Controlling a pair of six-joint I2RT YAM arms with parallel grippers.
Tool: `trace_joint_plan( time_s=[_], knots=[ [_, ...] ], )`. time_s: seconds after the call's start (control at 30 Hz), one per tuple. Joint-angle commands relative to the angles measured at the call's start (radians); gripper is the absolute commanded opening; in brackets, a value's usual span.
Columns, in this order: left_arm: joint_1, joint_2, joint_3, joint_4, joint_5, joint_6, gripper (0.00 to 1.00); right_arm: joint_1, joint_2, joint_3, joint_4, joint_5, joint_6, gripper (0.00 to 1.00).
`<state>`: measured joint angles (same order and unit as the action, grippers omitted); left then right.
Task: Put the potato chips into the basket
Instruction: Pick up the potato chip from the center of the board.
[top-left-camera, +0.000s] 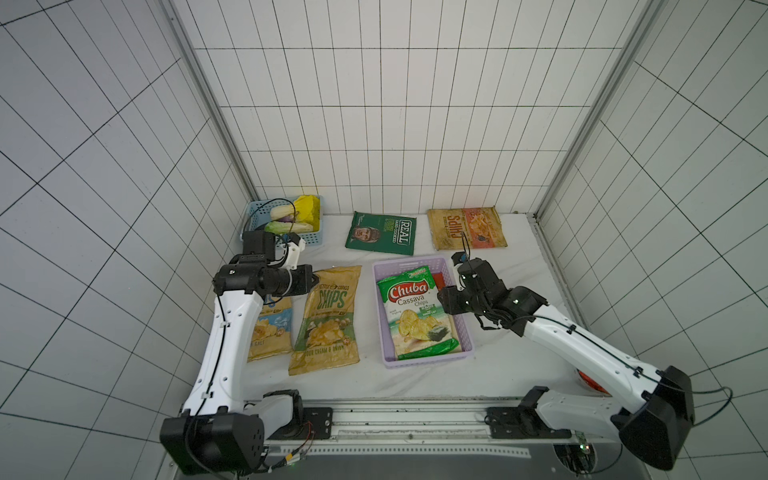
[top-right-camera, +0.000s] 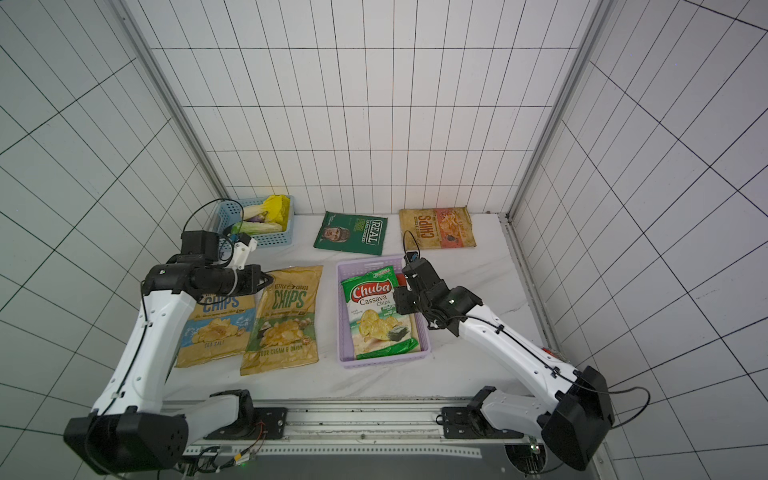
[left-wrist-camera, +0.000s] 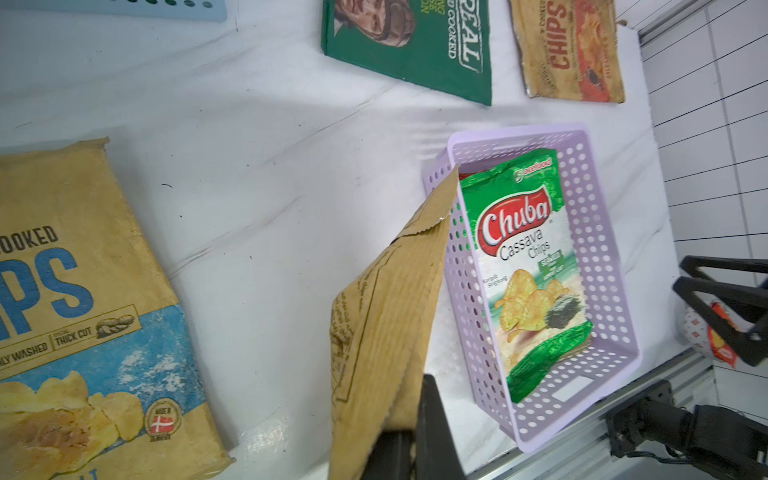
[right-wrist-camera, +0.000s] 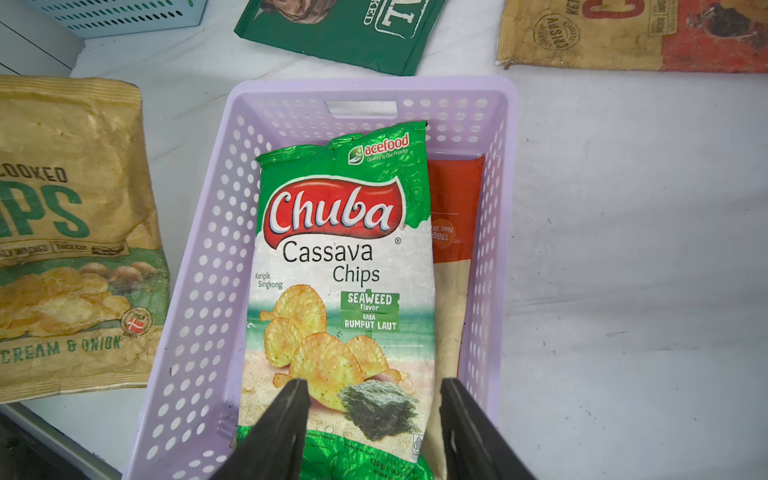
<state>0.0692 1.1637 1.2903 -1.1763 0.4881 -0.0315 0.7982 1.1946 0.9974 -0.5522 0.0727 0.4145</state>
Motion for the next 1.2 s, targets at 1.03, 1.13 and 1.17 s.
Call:
trace_joint_plan(
  time_s=[1.03, 1.13, 1.17],
  knots=[
    [-0.505, 0.177, 0.363, 0.361, 0.205, -0.606, 0.00, -0.140, -0.316, -0.141, -0.152, 0.188, 0.020, 0.56],
    [-0.524, 0.221, 0.326, 0.458, 0.193, -0.665, 0.00, -0.140, -0.329, -0.144, -0.156, 0.190, 0.028, 0.56],
    [-0.530, 0.231, 0.302, 0.505, 0.189, -0.693, 0.00, -0.140, -0.332, -0.146, -0.158, 0.190, 0.029, 0.56]
  ],
)
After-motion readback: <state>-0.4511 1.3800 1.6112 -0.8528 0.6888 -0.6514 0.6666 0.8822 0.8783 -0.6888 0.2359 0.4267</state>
